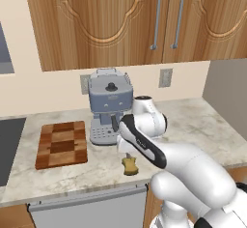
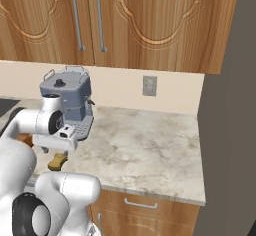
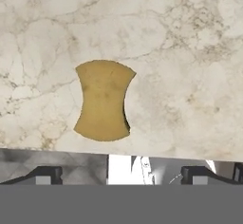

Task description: Pick up the sponge from the counter and clean the cutting board by briefly scrubbing or pressing down on the cutting board. Once finished, release the sponge.

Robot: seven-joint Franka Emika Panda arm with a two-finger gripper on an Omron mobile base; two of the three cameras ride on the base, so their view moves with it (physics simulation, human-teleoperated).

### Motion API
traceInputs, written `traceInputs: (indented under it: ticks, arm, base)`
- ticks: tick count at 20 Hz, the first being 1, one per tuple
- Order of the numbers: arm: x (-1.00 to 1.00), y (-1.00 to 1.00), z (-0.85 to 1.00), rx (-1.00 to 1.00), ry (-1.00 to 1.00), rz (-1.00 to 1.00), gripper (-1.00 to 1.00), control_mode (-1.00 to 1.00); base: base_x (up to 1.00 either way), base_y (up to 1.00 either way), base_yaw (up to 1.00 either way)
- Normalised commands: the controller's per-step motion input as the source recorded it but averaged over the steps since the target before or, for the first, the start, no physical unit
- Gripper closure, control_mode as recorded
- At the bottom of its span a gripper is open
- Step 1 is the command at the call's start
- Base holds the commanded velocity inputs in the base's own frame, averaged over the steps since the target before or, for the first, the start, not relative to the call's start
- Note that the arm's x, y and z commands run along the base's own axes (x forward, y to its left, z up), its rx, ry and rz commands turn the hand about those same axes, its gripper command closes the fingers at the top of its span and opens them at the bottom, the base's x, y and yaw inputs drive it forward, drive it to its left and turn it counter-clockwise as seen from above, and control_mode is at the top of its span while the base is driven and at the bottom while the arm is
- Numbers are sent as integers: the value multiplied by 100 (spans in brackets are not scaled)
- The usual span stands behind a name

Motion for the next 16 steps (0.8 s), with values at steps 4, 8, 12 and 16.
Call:
traceInputs:
  ticks: [4,8,12,16]
  arm:
    - [0,15,-22,0,0,-1,-100,-100]
    - [0,3,-20,0,0,0,-100,-100]
    - [3,0,-19,0,0,-1,-100,-100]
    - [9,0,-19,0,0,-1,-100,-100]
  base:
    - [0,0,0]
    - [0,0,0]
    - [0,0,0]
    - [0,0,0]
